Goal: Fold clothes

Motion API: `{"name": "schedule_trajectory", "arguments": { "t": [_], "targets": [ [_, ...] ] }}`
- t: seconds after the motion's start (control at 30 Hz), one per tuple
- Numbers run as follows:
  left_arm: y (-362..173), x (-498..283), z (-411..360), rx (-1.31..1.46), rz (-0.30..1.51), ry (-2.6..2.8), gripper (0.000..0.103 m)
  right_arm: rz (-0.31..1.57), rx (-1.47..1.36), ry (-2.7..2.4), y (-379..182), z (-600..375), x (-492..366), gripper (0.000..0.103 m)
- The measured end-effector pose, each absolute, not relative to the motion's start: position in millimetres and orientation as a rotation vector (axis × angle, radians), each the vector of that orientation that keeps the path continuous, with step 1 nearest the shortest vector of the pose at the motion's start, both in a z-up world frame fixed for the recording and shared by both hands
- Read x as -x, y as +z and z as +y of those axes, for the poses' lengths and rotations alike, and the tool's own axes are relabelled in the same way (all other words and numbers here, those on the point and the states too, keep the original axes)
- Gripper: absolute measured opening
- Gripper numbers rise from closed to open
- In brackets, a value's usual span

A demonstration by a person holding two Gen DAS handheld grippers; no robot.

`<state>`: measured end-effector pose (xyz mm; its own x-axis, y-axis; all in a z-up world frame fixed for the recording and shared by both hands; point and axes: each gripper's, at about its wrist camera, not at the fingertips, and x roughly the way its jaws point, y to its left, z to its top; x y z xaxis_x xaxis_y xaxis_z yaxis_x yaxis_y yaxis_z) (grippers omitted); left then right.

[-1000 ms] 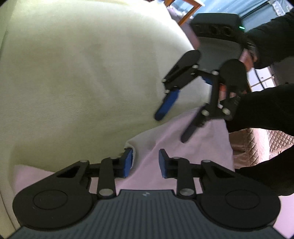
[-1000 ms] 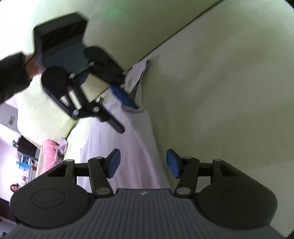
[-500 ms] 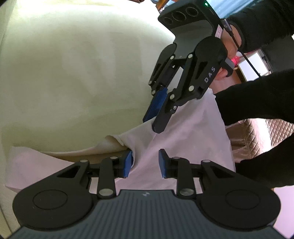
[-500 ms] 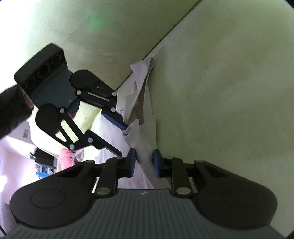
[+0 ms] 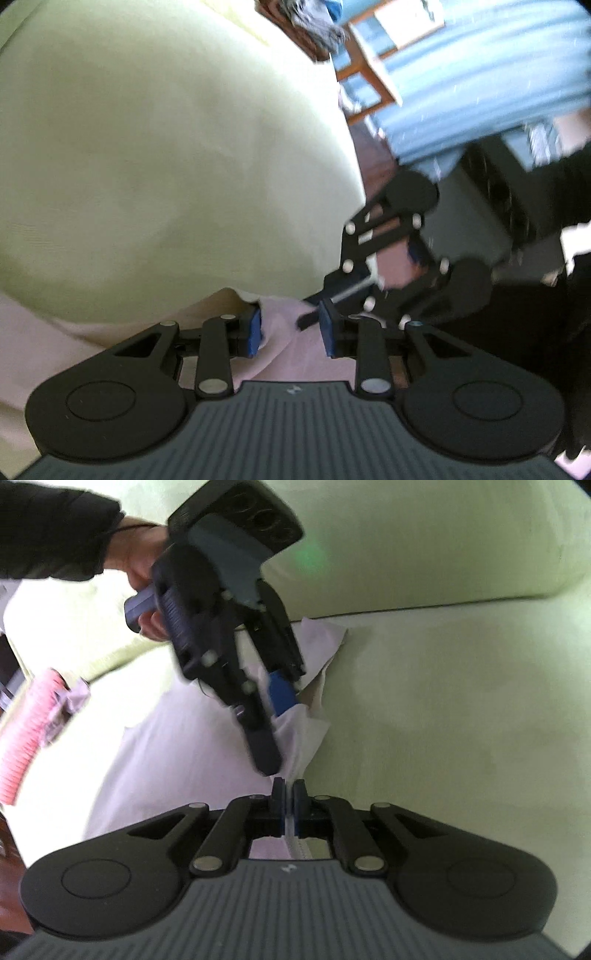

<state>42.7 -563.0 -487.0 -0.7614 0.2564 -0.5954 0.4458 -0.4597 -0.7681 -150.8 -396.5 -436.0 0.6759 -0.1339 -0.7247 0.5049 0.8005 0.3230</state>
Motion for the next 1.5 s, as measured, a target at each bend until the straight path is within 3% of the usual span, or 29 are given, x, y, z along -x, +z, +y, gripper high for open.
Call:
{"name": "schedule_trajectory", "arguments": {
  "t": [0.13,0.33,0.4,0.5,0.97,1.17,1.5],
  "targets": [
    [-501.0,-28.1,-566.8,-1.008,1.584,-2.349,0.036,0.729,-0.627,-0.483,-438.0,-399.3,177.4,0.024],
    [-514.2,-20.3,-575.6,-1.079,1.563,-2.276,0.033,0.723,-0.789,-0.613,-445.4,-395.8,231.8,0.027],
    [-513.8,-21.3,-577.7,-1.103,1.523,-2.258,0.013,0.736,-0.830,-0.649,-448.4,-390.6,248.5,0.027],
    [-509.4,-33.6,-578.5,-1.074,1.476,-2.230,0.001,0.727,-0.899,-0.686,-452.6,-379.4,274.6,0.028],
    [-499.7,-50.3,-567.0,-1.046,1.278,-2.170,0.000,0.648,-1.120,-0.801,-458.5,-277.3,377.4,0.032],
    [-490.9,-47.3,-556.2,-1.086,1.159,-2.169,0.000,0.613,-1.123,-0.830,-466.6,-236.3,370.8,0.032],
    [-486.6,-51.8,-545.8,-1.054,1.137,-2.089,0.000,0.399,-1.257,-0.934,-485.1,-206.3,379.7,0.033]
  ]
}}
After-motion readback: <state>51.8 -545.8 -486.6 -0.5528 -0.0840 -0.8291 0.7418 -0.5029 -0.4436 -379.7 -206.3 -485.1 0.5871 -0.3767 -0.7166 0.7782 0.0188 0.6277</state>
